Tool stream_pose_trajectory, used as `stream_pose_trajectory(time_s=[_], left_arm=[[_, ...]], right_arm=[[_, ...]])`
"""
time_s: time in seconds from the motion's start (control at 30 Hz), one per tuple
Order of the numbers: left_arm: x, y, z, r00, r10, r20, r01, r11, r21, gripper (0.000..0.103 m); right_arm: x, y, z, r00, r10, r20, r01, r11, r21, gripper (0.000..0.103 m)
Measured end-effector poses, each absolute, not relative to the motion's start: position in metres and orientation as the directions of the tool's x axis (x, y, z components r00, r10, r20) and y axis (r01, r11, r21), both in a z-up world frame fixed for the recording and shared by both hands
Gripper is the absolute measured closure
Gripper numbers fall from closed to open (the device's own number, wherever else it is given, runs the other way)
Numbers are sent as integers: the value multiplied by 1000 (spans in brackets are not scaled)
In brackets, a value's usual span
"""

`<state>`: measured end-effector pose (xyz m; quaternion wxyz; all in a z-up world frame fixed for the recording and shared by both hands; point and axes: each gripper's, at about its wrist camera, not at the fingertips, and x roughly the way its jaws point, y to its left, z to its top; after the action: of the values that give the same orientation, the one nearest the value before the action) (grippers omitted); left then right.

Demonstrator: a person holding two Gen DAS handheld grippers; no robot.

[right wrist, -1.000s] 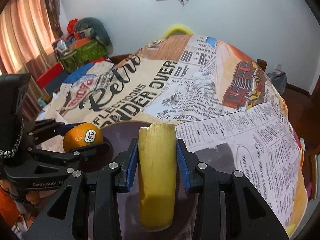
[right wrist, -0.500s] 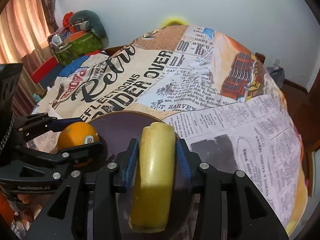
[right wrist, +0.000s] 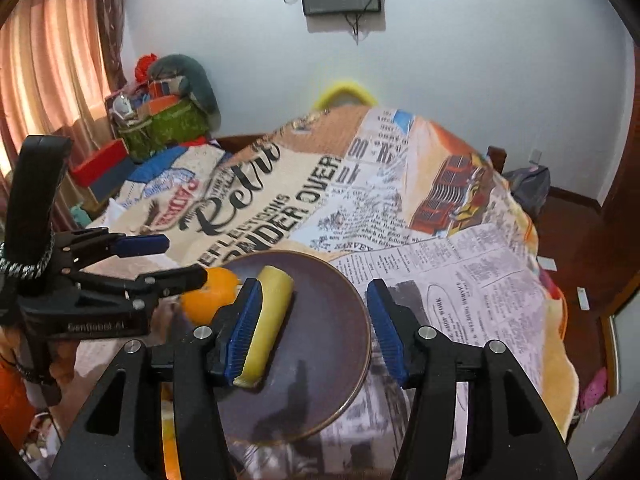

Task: Organize fruits
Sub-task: 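Set the yellow cylinder on the purple plate with the right tool while the left places the orange there, then open both tools and move them back over the fruit pile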

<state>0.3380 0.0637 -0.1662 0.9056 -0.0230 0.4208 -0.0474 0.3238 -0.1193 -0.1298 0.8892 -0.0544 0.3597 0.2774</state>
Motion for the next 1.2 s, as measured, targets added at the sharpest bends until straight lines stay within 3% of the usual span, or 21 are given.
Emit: stream_pose_trajectory(time_s=[0.63,1.2], left_arm=[[213,66,-121,728,-61,-683,36,998,-51,35],[145,80,-176,659,-66,-749,5,996,-83,37]], right_arm=[[217,-143,-100,649,481,-590,-529,842,106,41],[171,-126,-168,532,462,-709,-553,824,122,37]])
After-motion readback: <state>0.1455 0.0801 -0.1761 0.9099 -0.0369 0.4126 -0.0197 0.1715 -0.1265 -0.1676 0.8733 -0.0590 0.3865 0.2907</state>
